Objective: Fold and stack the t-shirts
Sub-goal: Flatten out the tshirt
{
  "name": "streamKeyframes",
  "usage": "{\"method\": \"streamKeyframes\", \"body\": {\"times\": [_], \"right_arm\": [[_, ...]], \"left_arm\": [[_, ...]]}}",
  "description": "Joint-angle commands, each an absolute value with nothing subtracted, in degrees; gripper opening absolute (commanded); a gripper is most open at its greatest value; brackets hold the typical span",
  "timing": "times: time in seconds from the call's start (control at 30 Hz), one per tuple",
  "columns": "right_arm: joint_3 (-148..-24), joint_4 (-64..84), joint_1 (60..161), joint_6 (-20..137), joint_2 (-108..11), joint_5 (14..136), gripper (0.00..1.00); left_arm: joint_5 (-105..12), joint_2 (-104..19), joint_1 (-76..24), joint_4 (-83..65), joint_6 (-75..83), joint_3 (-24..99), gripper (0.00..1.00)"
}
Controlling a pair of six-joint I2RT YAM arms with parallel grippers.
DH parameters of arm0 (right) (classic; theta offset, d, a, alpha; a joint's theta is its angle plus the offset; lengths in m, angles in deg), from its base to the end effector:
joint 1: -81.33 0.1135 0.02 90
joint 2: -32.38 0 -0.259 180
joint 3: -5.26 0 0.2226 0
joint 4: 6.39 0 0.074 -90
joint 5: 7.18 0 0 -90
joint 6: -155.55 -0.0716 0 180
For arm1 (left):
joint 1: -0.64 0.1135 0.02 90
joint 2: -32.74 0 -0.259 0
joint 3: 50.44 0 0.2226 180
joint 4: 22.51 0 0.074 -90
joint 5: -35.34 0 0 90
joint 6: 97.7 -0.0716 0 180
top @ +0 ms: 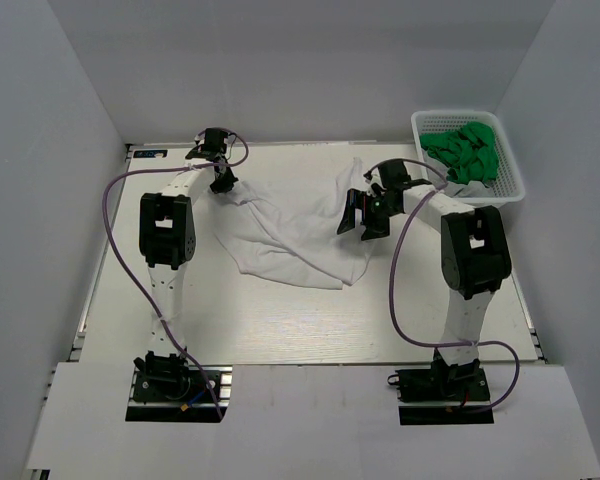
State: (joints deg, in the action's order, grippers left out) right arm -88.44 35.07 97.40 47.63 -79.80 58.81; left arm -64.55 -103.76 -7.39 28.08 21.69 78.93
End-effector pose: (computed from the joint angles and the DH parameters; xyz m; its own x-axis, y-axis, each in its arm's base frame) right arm 0.3751 0.1384 0.1621 -0.9294 0.0248 -0.3682 -0.1710 0.8552 0.4892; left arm 0.5027 -0.0585 0.1420 -0.7524 -0.3821 -0.5366 -0.3701 0.9191 -0.1356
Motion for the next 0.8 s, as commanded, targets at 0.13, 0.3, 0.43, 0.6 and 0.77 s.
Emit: {"method": "streamKeyframes", "body": {"times": [0.13,0.3,0.43,0.6,0.77], "right_arm": [[-89.58,35.52,96.88,47.0,-81.97,61.99,0.9],[-87.9,31.13,96.88,46.12,-81.79,59.62,0.9],[-89.74,27.88,96.88,45.07,-83.11,56.11,0.87],[-91.32,27.26,96.88,44.89,-82.32,55.57,0.69],[-91.86,29.62,96.71,44.98,-81.62,56.19,0.53]], "left_arm": [[-65.38,-100.06,-7.01,30.21,20.17,79.81,0.0],[-64.68,-100.06,-6.48,30.21,20.16,80.34,0.0],[-64.68,-100.06,-6.48,30.21,20.16,80.34,0.0],[-64.68,-100.06,-6.48,30.21,20.16,79.72,0.0],[-64.15,-100.06,-6.48,30.21,20.68,79.72,0.0]]}}
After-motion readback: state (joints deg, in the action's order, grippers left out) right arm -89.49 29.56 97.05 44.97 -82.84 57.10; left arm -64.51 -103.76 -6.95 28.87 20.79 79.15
